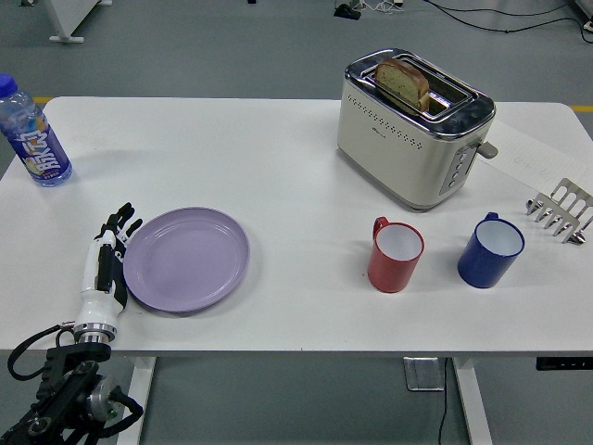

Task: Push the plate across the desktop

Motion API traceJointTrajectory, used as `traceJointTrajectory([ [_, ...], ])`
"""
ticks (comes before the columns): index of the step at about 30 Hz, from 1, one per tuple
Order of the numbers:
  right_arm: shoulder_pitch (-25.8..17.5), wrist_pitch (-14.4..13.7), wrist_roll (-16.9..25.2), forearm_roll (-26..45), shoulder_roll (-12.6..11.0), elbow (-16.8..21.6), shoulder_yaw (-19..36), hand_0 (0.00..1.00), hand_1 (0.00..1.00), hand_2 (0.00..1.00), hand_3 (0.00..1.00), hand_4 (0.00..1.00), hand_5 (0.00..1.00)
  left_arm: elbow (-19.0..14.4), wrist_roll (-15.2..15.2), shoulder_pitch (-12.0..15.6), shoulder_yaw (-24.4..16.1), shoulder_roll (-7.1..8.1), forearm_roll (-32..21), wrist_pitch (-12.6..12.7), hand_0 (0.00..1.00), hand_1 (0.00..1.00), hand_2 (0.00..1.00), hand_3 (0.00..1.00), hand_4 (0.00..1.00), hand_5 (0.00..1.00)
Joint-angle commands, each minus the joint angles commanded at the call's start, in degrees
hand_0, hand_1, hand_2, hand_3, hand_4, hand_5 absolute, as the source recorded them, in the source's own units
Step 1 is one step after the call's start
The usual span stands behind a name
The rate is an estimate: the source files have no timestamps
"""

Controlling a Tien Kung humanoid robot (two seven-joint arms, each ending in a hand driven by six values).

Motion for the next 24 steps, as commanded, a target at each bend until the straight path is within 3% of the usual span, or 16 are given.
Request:
traceJointTrajectory([
  [24,0.49,0.03,-0.02,-0.29,-0.02,0.0,0.28,0.656,0.64,0.714,0.667,0.252,0.282,-0.58,-0.26,-1.1,4.7,0.0,-1.37,0.02,0.835,0.883,0.939,0.86,0.522,0.998],
])
